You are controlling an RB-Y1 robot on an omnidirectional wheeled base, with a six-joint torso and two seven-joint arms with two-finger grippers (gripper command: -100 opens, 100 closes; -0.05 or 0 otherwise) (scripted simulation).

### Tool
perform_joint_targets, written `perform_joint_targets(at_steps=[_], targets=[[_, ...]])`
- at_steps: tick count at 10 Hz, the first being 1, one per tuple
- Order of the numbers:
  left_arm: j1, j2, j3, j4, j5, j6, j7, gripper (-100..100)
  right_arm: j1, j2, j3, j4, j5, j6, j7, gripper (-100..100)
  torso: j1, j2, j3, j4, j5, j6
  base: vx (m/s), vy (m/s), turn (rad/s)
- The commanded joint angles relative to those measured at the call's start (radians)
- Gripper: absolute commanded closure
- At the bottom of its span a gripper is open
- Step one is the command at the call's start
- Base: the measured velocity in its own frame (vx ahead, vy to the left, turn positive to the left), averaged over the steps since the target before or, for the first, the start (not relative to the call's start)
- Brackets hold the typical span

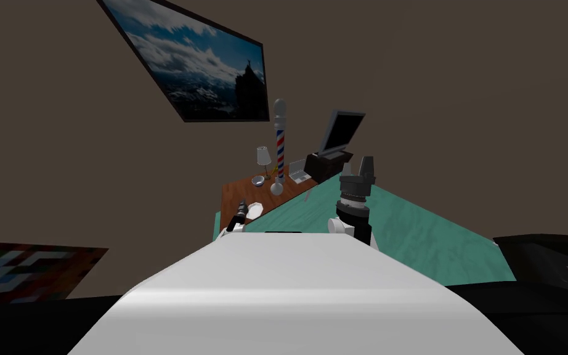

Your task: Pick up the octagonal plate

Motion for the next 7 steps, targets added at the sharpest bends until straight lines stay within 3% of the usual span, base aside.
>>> perform_joint_targets(at_steps=[1,4,7], targets=[[-0.009,0.000,0.004,0.038,0.002,0.012,0.003,-100,0.000,0.000,0.000,0.000,0.000,0.000,0.000,0,0.000,0.000,0.000,0.000,0.000,0.000,0.034,-0.015,0.019],[-0.038,-0.008,0.019,0.143,0.009,0.039,0.013,-100,0.000,0.000,0.000,0.000,0.000,0.000,0.000,0,0.001,0.000,0.000,0.000,0.000,0.000,0.034,-0.010,0.022],[-0.052,-0.012,0.025,0.198,0.013,0.052,0.017,-100,0.000,0.000,0.000,0.000,0.000,0.000,0.000,0,0.000,0.000,0.000,0.000,0.000,0.000,0.032,-0.011,0.018]])
